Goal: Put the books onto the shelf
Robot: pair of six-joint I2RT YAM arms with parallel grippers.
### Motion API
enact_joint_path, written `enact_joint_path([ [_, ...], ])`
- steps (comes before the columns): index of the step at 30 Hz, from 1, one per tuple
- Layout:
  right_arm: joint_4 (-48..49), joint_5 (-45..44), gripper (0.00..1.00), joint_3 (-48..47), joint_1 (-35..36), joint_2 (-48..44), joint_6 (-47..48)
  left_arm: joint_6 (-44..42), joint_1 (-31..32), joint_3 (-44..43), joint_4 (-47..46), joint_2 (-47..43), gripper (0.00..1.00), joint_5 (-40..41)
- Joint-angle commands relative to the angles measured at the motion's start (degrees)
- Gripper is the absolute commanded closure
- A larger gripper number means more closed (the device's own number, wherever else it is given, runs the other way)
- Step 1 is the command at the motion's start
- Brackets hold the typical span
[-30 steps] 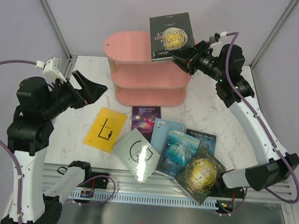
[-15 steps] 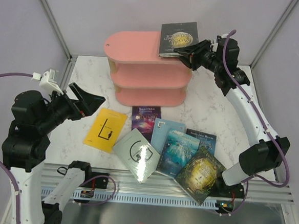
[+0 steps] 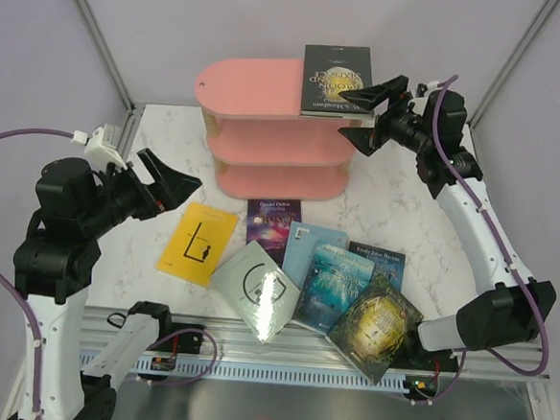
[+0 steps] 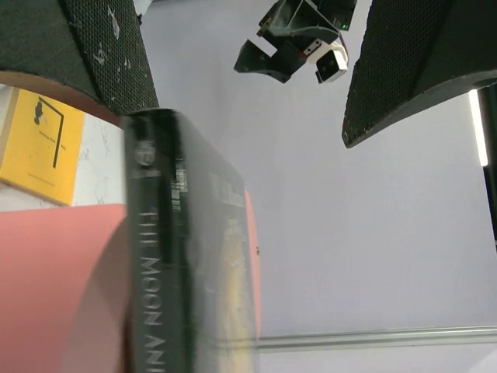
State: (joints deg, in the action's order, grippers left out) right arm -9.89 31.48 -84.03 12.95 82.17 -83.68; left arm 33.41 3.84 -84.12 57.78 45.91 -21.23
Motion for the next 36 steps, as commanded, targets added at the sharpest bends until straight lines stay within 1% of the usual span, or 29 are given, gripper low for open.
enact_joint_path([
  [1, 0.49, 4.46, 0.02, 2.55, -0.56, -1.75, -0.61, 0.87, -0.23, 0.88, -0.39, 0.67, 0.0, -0.39],
  [2, 0.49, 6.2, 0.02, 2.9, -0.56, -1.66, -0.43, 0.78, -0.23, 1.14, -0.47, 0.67, 0.0, -0.3],
  [6, 0.4, 8.77, 0.02, 4.49, -0.47, -2.45, 2.19, 0.61, -0.23, 3.08, -1.09, 1.37, 0.0, -0.74],
  [9, -0.48, 8.77, 0.02, 6.06, -0.56, -5.61, 8.86, -0.01, -0.23, 7.11, -1.53, 1.99, 0.0, -3.45],
  [10, -1.44, 8.33, 0.02, 7.2, -0.04, -6.84, 14.63, 0.16, -0.23, 10.69, -2.22, 1.99, 0.0, -4.25],
  [11, -3.01, 7.46, 0.02, 8.52, 0.49, -9.98, 17.64, 0.77, -0.23, 13.08, -2.93, 1.73, 0.0, -6.17],
  [12, -5.38, 6.75, 0.02, 12.53, 1.37, -11.4, 20.89, 2.52, -0.23, 15.62, -3.89, 1.47, 0.0, -7.41],
  [13, -6.1, 6.92, 0.02, 15.1, 3.55, -12.72, 23.19, 3.67, -0.15, 21.22, -5.29, 0.51, 0.0, -8.9],
  [14, -6.8, 7.1, 0.02, 17.82, 4.88, -14.56, 26.78, 5.25, -0.14, 24.32, -8.44, -0.11, 0.0, -11.44],
  [15, -7.42, 7.1, 0.02, 23.33, 6.46, -15.11, 28.03, 8.83, -0.06, 27.48, -10.39, -1.08, 0.0, -12.42],
  [16, -7.51, 6.32, 0.02, 25.99, 10.56, -15.46, 28.91, 10.35, 0.2, 33.52, -11.97, -2.57, 0.0, -12.86],
  [18, -7.43, 4.12, 0.02, 31.0, 15.33, -15.2, 31.55, 14.12, 0.47, 38.74, -14.62, -4.07, 0.0, -12.08],
  [19, -7.34, 0.89, 0.02, 31.64, 20.05, -14.68, 32.6, 14.75, 0.82, 42.94, -15.06, -4.42, 0.0, -11.82],
  [22, -6.99, -2.73, 0.02, 31.39, 26.14, -9.07, 36.12, 16.77, 2.22, 49.02, -17.08, -4.08, 0.0, -10.23],
  [24, -6.46, -3.18, 0.02, 30.51, 27.04, -6.07, 37.79, 17.39, 3.36, 51.32, -19.01, -1.28, 0.0, -9.79],
  [25, -6.28, -3.18, 0.02, 30.16, 27.21, -3.1, 38.5, 17.48, 5.11, 52.9, -19.45, -0.04, 0.0, -9.36],
  [27, -6.11, -3.1, 0.02, 28.23, 27.39, -0.18, 40.86, 18.27, 7.4, 54.14, -21.03, 3.55, 0.0, -6.81],
  [28, -6.19, -2.92, 0.02, 27.61, 27.39, 2.79, 41.83, 18.62, 10.29, 54.41, -21.48, 4.35, 0.0, -5.59],
  [31, -6.11, -2.22, 0.02, 24.88, 27.74, 8.5, 44.56, 20.38, 15.58, 55.11, -22.88, 7.96, 0.0, 1.17],
  [34, -6.11, -1.69, 0.02, 22.42, 28.18, 13.78, 46.76, 22.05, 17.69, 57.39, -24.9, 9.63, 0.0, 3.12],
  [36, -5.5, -0.82, 0.02, 21.02, 28.71, 16.08, 47.64, 22.66, 17.96, 59.67, -25.96, 9.55, 0.0, 3.83],
])
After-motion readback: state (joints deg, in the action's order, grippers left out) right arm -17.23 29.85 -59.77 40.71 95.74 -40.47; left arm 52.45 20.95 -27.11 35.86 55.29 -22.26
